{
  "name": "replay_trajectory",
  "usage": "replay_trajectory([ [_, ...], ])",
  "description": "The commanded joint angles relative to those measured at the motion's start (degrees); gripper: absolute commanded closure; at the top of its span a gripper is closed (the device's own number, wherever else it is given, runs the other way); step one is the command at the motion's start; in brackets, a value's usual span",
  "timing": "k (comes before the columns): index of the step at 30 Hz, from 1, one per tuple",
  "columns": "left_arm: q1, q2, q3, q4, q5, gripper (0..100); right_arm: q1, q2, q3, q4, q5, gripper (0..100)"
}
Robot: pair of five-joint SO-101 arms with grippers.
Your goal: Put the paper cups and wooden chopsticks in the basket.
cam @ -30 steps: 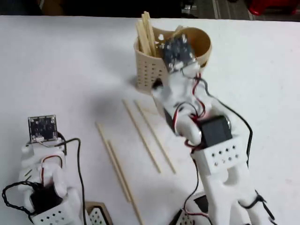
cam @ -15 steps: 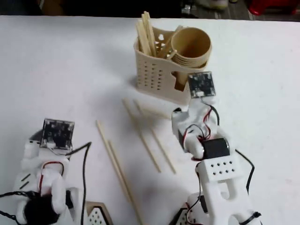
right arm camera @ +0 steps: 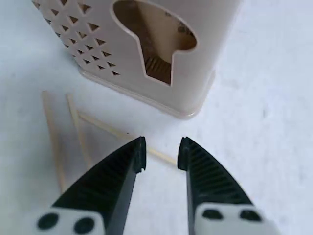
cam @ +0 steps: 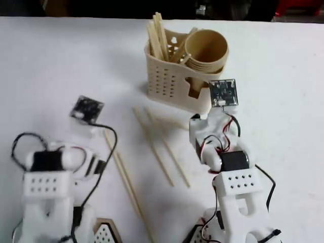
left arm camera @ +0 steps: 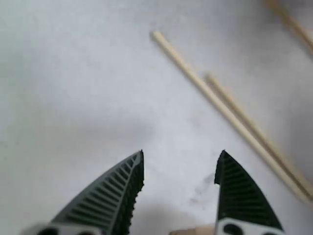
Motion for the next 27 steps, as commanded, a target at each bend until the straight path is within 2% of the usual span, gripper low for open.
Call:
replay_trajectory([
  [1, 6.99, 8.66, -2.73, -2.9, 6.15, 76, 0.84, -1.36, -0.09, -1.1, -0.62, 87.9],
  [7, 13.58, 17.27, -3.96, -5.36, 13.71, 76, 0.84, -1.36, 0.09, -1.1, -0.62, 87.9],
  [11, 14.02, 23.52, -8.09, -5.63, 16.88, 76, 0.84, -1.36, 0.09, -1.1, -0.62, 87.9],
  [15, 14.37, 31.69, -11.43, -6.07, 17.05, 76, 0.84, -1.36, 0.18, -1.1, -0.62, 87.9],
  [22, 13.93, 47.87, -12.66, -15.47, 19.78, 76, 0.84, -1.36, 0.18, -1.1, -0.62, 87.9],
  [27, 14.2, 56.48, -17.05, -17.76, 23.03, 76, 0.84, -1.36, 0.62, -1.1, -0.44, 87.9],
])
